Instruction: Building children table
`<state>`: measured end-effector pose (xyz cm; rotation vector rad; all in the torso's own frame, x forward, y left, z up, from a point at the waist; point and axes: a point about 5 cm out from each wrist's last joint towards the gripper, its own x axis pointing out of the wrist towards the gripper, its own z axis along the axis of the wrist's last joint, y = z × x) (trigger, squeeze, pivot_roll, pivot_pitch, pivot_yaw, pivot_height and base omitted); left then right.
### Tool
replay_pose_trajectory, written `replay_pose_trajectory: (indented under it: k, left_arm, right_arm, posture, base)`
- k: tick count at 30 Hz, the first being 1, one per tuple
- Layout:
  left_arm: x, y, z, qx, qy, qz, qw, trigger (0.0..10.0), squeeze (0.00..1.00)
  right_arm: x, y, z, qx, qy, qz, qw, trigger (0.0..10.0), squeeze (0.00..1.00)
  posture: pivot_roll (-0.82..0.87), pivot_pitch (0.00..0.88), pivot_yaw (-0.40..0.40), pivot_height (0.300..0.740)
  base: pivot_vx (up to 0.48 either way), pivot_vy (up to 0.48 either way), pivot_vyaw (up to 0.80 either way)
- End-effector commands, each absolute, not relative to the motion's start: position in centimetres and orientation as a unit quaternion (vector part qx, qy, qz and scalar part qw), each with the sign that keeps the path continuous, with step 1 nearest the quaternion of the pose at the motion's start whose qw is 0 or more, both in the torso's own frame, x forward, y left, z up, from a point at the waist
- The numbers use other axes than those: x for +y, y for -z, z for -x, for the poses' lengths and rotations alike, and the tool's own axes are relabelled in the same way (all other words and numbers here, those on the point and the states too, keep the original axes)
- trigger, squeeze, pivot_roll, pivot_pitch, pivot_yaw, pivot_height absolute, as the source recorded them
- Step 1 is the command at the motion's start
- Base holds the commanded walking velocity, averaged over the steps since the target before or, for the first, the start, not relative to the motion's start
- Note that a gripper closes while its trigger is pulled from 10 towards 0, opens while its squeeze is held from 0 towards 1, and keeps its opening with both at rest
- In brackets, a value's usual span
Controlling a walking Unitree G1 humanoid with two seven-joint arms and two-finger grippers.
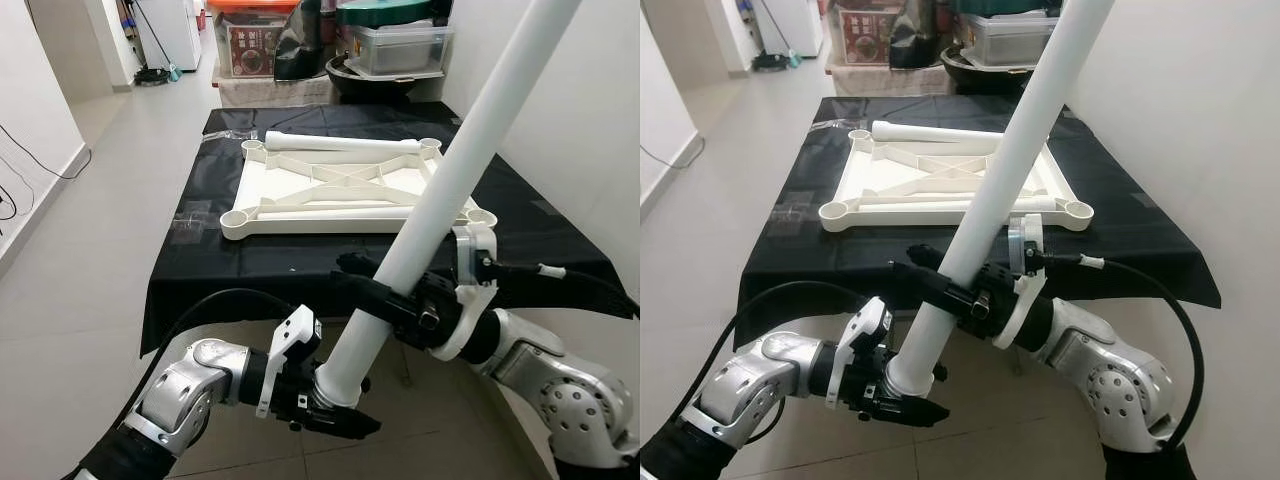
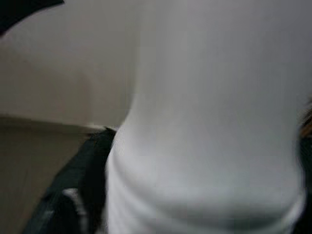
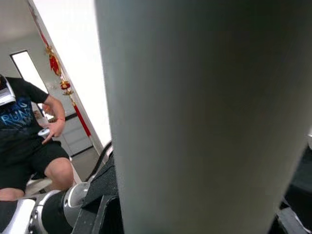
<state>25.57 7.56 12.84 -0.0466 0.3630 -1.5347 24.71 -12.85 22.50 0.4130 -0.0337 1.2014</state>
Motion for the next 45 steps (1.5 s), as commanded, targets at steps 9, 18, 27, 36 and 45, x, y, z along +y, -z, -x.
replay_pose_trajectory:
  k: [9,18,27,36,45]
  left_arm:
    - [9.6,-10.7,-26.2,0.201,0.626,0.049,0.752,10.0,1.00]
    - [10.1,-12.0,-28.6,0.067,0.402,0.022,0.913,10.0,0.00]
    - [8.4,-15.4,-29.6,-0.021,0.323,0.022,0.946,10.0,0.00]
    - [8.4,-17.1,-30.7,-0.069,0.241,0.010,0.968,10.0,0.00]
    - [8.9,-17.8,-31.3,-0.089,0.211,0.004,0.973,10.0,0.00]
  right_arm:
    - [-15.0,-23.1,-25.4,-0.051,-0.507,-0.190,0.839,0.0,0.00]
    - [-21.4,-19.0,-28.0,-0.047,-0.061,-0.072,0.994,10.0,0.00]
    - [-20.9,-19.3,-26.9,-0.094,0.034,-0.024,0.995,10.0,0.00]
    - [-18.1,-21.1,-27.9,-0.145,0.010,-0.030,0.989,10.0,0.00]
    - [-16.5,-22.1,-28.7,-0.163,-0.034,-0.036,0.985,10.0,0.00]
  posture:
    - [0.12,0.000,-0.022,0.740]
    - [0.12,0.000,-0.024,0.740]
    - [0.12,0.000,-0.027,0.740]
    - [0.12,0.000,-0.042,0.740]
    - [0.13,0.000,-0.058,0.740]
  base:
    - [0.000,0.000,0.00]
    - [0.000,0.000,0.00]
    - [0.000,0.000,0.44]
    - [0.123,0.000,0.79]
    - [0.449,0.000,0.52]
